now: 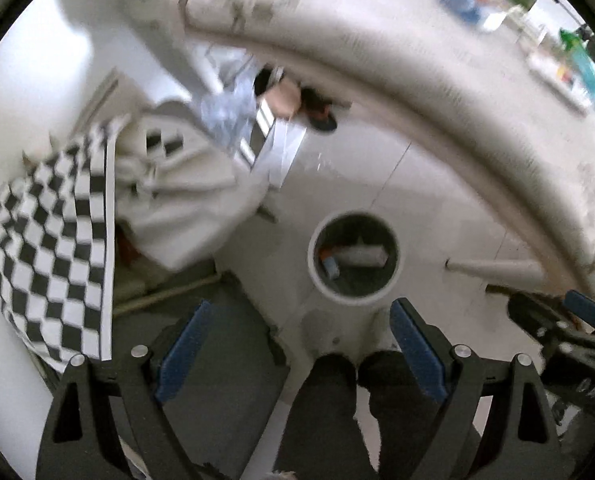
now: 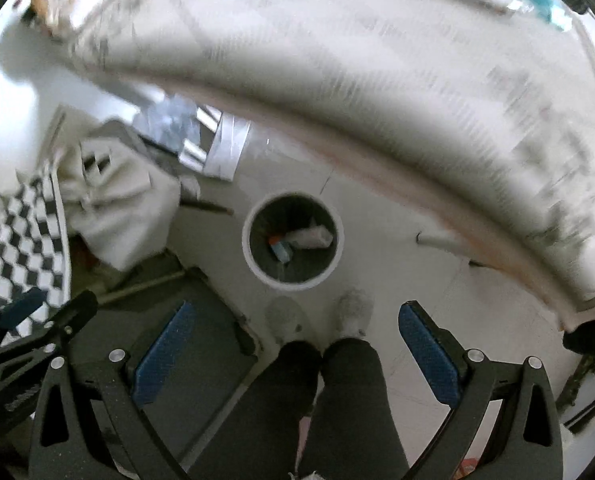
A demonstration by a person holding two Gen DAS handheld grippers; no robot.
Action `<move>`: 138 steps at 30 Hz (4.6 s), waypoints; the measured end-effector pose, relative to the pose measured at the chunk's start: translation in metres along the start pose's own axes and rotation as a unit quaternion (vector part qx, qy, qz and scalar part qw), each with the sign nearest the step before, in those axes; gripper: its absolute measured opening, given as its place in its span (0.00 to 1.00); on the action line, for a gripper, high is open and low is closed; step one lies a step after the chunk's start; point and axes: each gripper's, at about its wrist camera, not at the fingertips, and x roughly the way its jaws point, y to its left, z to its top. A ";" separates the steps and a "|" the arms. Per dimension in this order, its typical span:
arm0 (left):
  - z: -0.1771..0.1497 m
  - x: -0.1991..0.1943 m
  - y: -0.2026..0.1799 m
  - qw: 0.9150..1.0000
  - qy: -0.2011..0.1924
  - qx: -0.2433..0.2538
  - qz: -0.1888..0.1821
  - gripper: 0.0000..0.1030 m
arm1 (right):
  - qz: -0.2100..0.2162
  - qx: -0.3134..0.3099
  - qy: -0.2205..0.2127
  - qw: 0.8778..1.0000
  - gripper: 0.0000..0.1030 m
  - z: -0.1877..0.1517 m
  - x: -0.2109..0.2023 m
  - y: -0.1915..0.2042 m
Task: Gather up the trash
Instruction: 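Raise both tools back toward the table, then grasp the blue plastic wrapper with the left tool while the right tool grasps the white tablet box, then carry both items over the white bin and open both tools to drop them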
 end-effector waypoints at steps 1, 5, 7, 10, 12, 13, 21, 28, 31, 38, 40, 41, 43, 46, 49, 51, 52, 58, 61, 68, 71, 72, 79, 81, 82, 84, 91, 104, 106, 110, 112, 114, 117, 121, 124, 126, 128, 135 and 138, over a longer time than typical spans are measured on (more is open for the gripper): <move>0.010 -0.006 -0.004 1.000 -0.008 0.000 0.000 0.88 | 0.004 0.013 -0.006 1.000 1.00 0.012 -0.012 -0.009; 0.060 -0.029 -0.037 0.999 -0.043 0.009 -0.002 0.88 | -0.016 0.017 -0.031 0.999 1.00 0.077 -0.044 -0.048; 0.083 -0.031 -0.052 0.998 -0.054 0.010 0.009 0.88 | -0.052 -0.025 -0.033 0.998 1.00 0.118 -0.052 -0.062; 0.114 -0.020 -0.076 0.998 -0.055 -0.001 0.015 0.88 | -0.114 -0.125 -0.017 0.985 1.00 0.179 -0.046 -0.071; 0.136 -0.011 -0.096 0.998 -0.049 -0.011 0.023 0.88 | -0.152 -0.207 0.009 0.966 1.00 0.212 -0.032 -0.065; 0.145 -0.006 -0.105 0.999 -0.041 -0.016 0.026 0.88 | -0.167 -0.242 0.022 0.956 1.00 0.224 -0.024 -0.063; 0.184 0.047 -0.133 0.997 0.034 -0.072 0.016 0.88 | -0.209 -0.476 0.111 0.847 1.00 0.276 0.042 -0.032; 0.187 0.057 -0.127 0.993 0.058 -0.098 0.017 0.91 | -0.125 -0.461 0.160 0.864 0.93 0.308 0.049 -0.036; 0.189 0.057 -0.133 0.994 0.062 -0.090 0.023 0.91 | -0.104 -0.398 0.151 0.899 0.86 0.324 0.037 -0.054; 0.219 0.029 -0.137 0.992 0.038 -0.118 -0.007 0.90 | -0.005 -0.059 0.090 0.994 0.86 0.352 -0.007 -0.126; 0.235 0.021 -0.140 0.990 0.027 -0.133 -0.027 0.90 | 0.010 0.035 0.061 0.997 0.86 0.353 -0.015 -0.146; 0.244 0.019 -0.143 0.990 0.026 -0.137 -0.037 0.90 | 0.018 0.076 0.048 0.996 0.86 0.354 -0.017 -0.154; 0.261 0.025 -0.149 0.987 0.036 -0.143 -0.059 0.89 | 0.028 0.116 0.052 0.992 0.87 0.358 -0.010 -0.162; 0.284 0.042 -0.156 0.982 0.058 -0.154 -0.087 0.88 | 0.037 0.113 0.060 0.991 0.89 0.367 -0.002 -0.162; 0.299 0.058 -0.166 0.981 0.077 -0.153 -0.090 0.88 | 0.008 0.059 0.035 0.998 0.89 0.360 -0.004 -0.148; 0.306 0.067 -0.174 0.982 0.084 -0.146 -0.087 0.88 | -0.009 0.036 0.032 0.999 0.91 0.364 -0.003 -0.142; 0.308 0.066 -0.177 0.983 0.082 -0.143 -0.079 0.85 | -0.017 0.028 0.032 0.999 0.91 0.365 -0.001 -0.136; 0.309 0.047 -0.205 0.991 0.051 -0.102 -0.064 0.34 | -0.067 0.007 0.001 0.998 0.73 0.348 -0.006 -0.113; 0.302 0.035 -0.210 0.995 0.031 -0.082 -0.056 0.17 | -0.045 0.016 0.002 0.999 0.73 0.324 -0.014 -0.113; 0.269 0.003 -0.219 0.999 -0.014 -0.028 -0.031 0.11 | -0.037 0.023 -0.027 0.999 0.73 0.293 -0.045 -0.126; 0.254 -0.016 -0.219 0.999 -0.035 -0.011 -0.029 0.10 | -0.036 0.024 -0.047 0.998 0.73 0.271 -0.066 -0.127; 0.248 -0.023 -0.218 0.999 -0.043 -0.005 -0.028 0.10 | -0.036 0.025 -0.052 0.998 0.73 0.266 -0.069 -0.127; 0.208 -0.070 -0.179 0.994 -0.098 0.026 -0.033 0.09 | -0.043 0.033 -0.107 0.993 0.73 0.214 -0.093 -0.108; 0.193 -0.078 -0.156 0.992 -0.115 0.036 -0.036 0.08 | -0.042 0.035 -0.125 0.991 0.73 0.198 -0.104 -0.098; 0.186 -0.081 -0.150 0.991 -0.121 0.040 -0.039 0.08 | -0.042 0.036 -0.135 0.989 0.73 0.193 -0.108 -0.090; 0.173 -0.093 -0.133 0.989 -0.135 0.048 -0.045 0.08 | -0.040 0.039 -0.152 0.987 0.73 0.168 -0.120 -0.079; 0.115 -0.117 -0.079 0.982 -0.161 0.071 -0.065 0.08 | -0.010 0.058 -0.179 0.982 0.73 0.092 -0.129 -0.043; 0.024 0.018 -0.031 0.996 -0.027 0.049 -0.076 0.09 | 0.019 0.053 -0.028 0.998 0.73 -0.015 0.032 -0.016; 0.016 0.066 -0.027 0.996 0.006 0.030 -0.089 0.09 | 0.019 0.052 0.001 0.998 0.73 -0.023 0.082 -0.019; 0.007 0.184 -0.024 0.987 0.092 -0.021 -0.132 0.09 | 0.022 0.060 0.046 0.997 0.73 -0.033 0.188 -0.032; 0.005 0.239 -0.025 0.981 0.128 -0.038 -0.144 0.09 | 0.031 0.072 0.066 0.995 0.73 -0.036 0.240 -0.041; 0.005 0.279 -0.027 0.977 0.148 -0.045 -0.149 0.10 | 0.035 0.085 0.078 0.993 0.73 -0.037 0.280 -0.050; 0.008 0.331 -0.032 0.971 0.166 -0.050 -0.162 0.13 | 0.047 0.098 0.095 0.990 0.73 -0.034 0.343 -0.063; 0.010 0.374 -0.031 0.964 0.186 -0.058 -0.181 0.16 | 0.064 0.098 0.109 0.987 0.73 -0.025 0.400 -0.070; 0.010 0.389 -0.025 0.966 0.186 -0.063 -0.167 0.43 | 0.086 0.095 0.121 0.984 0.74 -0.018 0.430 -0.069; 0.009 0.393 -0.019 0.969 0.177 -0.069 -0.158 0.72 | 0.097 0.093 0.128 0.983 0.87 -0.016 0.445 -0.067; 0.006 0.392 -0.012 0.973 0.171 -0.070 -0.141 0.84 | 0.094 0.087 0.124 0.984 1.00 -0.016 0.451 -0.065; -0.005 0.364 0.003 0.989 0.123 -0.049 -0.064 0.89 | 0.026 0.035 0.106 0.993 1.00 -0.018 0.433 -0.051; -0.009 0.343 0.003 0.994 0.094 -0.036 -0.032 0.89 | 0.000 0.022 0.098 0.995 1.00 -0.019 0.417 -0.046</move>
